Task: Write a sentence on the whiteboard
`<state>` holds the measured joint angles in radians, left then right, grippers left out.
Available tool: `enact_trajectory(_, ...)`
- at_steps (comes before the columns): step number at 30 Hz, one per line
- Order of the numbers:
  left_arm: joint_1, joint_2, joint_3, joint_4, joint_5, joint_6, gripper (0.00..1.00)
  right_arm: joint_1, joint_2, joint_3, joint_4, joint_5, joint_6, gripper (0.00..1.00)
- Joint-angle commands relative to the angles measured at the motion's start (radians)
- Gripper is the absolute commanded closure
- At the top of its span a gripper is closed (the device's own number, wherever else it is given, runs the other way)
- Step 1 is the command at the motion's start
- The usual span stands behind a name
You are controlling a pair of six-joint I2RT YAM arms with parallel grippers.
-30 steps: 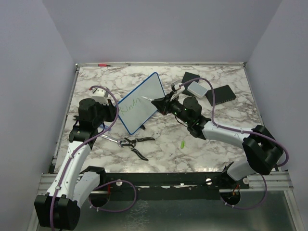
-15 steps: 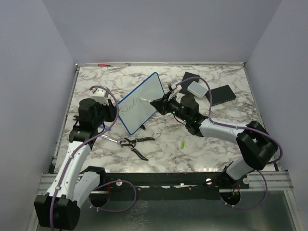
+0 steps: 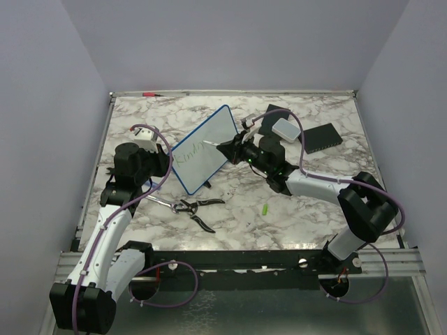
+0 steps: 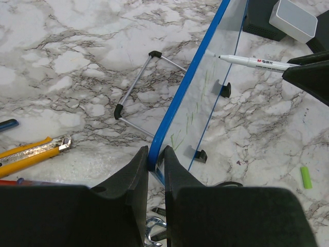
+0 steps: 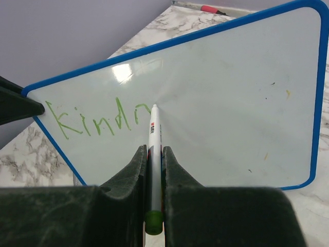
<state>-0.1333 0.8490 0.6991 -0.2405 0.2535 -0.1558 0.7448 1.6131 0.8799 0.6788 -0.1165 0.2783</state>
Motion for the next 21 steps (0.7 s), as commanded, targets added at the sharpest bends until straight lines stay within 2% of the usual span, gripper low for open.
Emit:
enact_trajectory(1, -0.003, -0.011, -0.011, -0.004, -0.009, 0.015, 0.97, 0.001, 0.017, 0.015, -0.010, 0.015, -0.002, 0.99)
enact_trajectory(21, -0.004, -0.011, -0.011, -0.005, -0.010, 0.013, 0.97, 0.000, 0.030, 0.016, -0.025, 0.112, 0.005, 0.99)
